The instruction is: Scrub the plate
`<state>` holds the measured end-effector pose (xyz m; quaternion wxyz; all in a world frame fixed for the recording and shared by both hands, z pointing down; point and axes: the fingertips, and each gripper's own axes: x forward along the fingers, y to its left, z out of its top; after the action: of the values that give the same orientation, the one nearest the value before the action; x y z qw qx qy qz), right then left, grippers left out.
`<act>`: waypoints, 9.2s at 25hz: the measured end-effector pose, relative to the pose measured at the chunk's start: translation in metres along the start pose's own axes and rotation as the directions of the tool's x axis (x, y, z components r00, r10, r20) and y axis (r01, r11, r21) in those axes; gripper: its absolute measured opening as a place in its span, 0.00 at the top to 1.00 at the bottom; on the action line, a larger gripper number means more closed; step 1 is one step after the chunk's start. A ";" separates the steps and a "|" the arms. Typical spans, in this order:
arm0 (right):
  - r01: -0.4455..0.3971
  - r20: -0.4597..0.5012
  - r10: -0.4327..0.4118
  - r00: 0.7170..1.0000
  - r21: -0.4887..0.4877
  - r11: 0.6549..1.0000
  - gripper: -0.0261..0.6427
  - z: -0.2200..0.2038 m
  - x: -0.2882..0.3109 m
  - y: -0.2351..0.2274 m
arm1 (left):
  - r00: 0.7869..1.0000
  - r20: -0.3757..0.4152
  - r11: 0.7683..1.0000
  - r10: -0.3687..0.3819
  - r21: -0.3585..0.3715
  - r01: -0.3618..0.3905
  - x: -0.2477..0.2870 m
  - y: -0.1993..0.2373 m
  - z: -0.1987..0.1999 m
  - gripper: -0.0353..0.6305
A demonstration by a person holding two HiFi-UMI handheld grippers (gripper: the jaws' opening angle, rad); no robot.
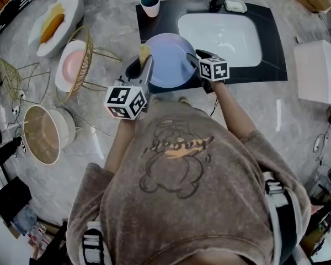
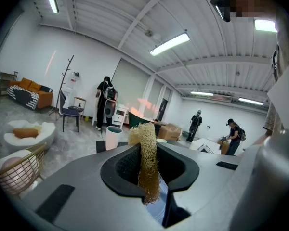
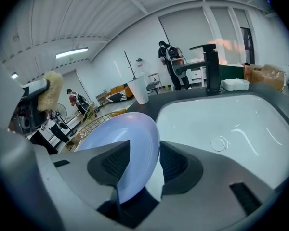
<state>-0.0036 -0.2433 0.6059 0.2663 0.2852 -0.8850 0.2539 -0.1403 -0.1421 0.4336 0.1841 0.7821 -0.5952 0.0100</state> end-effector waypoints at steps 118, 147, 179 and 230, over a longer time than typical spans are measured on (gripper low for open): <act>0.053 0.421 -0.241 0.874 0.411 0.910 0.90 0.064 -0.170 0.030 | 0.874 -0.425 0.896 -0.235 0.255 0.365 0.050 -0.092 -0.072 0.82; -0.002 0.395 -0.130 0.909 0.316 0.949 0.90 0.058 -0.156 0.052 | 0.890 -0.385 0.887 -0.243 0.283 0.364 0.086 -0.084 -0.021 0.82; 0.026 0.432 -0.212 0.877 0.397 0.917 0.90 0.072 -0.167 0.020 | 0.782 -0.579 0.833 -0.232 0.297 0.467 0.046 -0.110 -0.087 0.82; 0.059 0.403 -0.166 0.900 0.265 0.962 0.90 0.070 -0.160 0.041 | 0.836 -0.542 0.920 -0.080 0.282 0.271 0.073 -0.005 -0.055 0.82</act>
<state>0.0585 -0.1971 0.4445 0.0458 0.4152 -0.8650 0.2781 -0.1036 -0.1919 0.5001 0.1975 0.8218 -0.4362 0.3088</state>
